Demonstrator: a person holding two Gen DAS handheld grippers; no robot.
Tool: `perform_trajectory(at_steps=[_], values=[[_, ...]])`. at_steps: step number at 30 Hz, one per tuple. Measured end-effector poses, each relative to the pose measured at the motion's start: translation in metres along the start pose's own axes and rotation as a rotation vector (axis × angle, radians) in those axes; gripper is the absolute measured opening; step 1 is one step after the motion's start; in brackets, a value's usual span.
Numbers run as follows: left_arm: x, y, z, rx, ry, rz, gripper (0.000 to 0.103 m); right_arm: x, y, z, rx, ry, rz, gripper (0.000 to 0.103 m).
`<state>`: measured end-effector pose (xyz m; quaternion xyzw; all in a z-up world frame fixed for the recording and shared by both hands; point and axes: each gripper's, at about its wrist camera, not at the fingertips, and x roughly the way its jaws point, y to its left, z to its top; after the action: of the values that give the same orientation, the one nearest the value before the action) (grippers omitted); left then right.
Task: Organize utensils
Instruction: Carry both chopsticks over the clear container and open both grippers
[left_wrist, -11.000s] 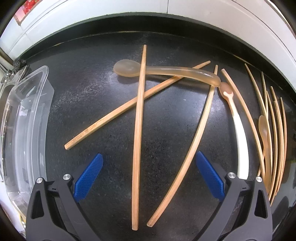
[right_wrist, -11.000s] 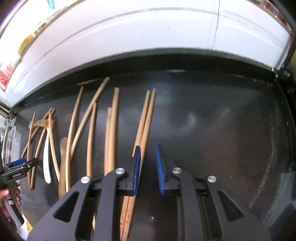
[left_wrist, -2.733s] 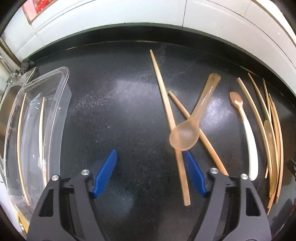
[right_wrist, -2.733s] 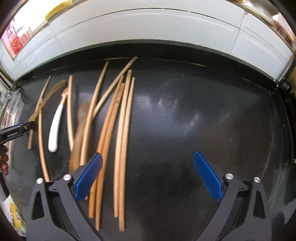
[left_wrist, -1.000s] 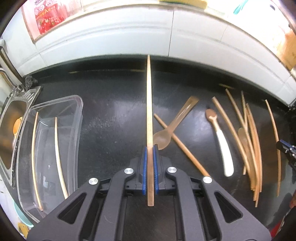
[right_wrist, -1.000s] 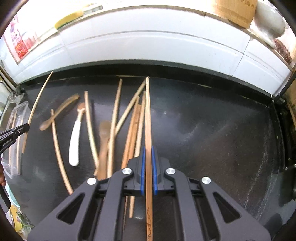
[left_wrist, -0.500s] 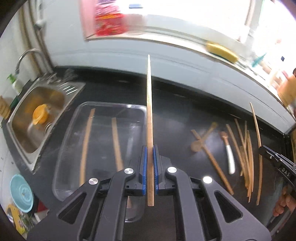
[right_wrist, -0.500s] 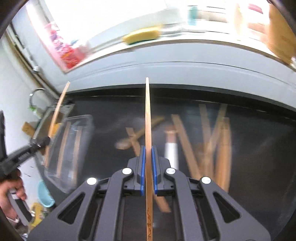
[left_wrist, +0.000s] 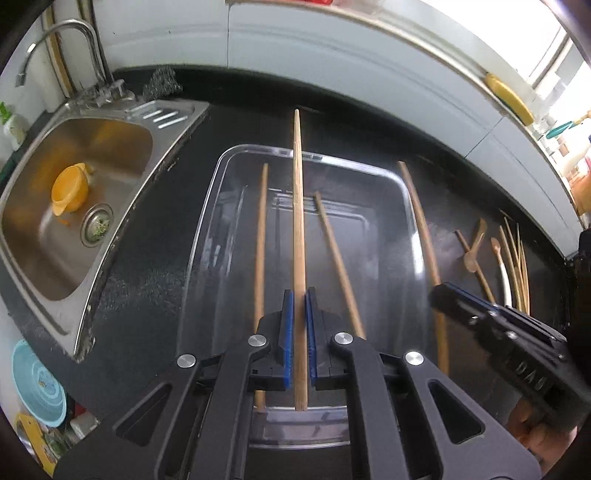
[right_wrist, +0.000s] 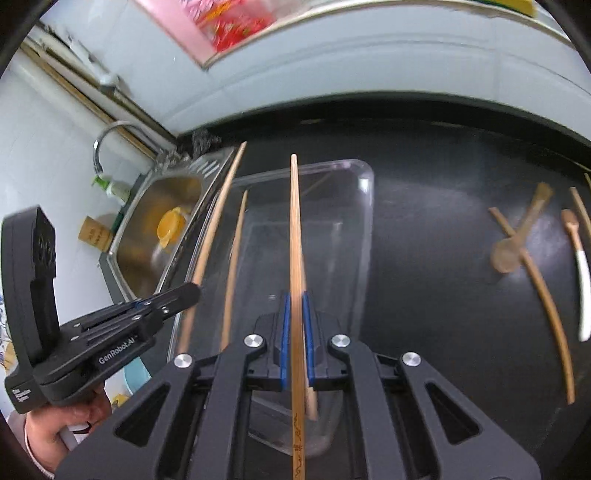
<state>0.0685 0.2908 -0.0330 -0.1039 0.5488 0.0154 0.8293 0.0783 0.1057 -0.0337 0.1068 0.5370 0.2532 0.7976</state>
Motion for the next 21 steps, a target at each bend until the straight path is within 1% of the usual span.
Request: perform_trajectory(at_steps=[1,8,14,21], values=[[0.005,0.005,0.001,0.006,0.010,-0.006,0.006,0.009,0.006,0.001,0.000,0.008,-0.013,0.008],[0.026,0.022,-0.004,0.005,0.059,-0.048,0.006,0.038,0.016,-0.001,-0.003,0.049,-0.072,0.008],[0.026,0.023,-0.014,-0.008,0.065,-0.066,0.006,0.052,0.023,0.005,-0.045,0.045,-0.129,0.008],[0.015,0.022,-0.035,-0.054,0.064,-0.065,0.006,0.054,0.011,0.009,-0.042,0.066,-0.126,0.008]])
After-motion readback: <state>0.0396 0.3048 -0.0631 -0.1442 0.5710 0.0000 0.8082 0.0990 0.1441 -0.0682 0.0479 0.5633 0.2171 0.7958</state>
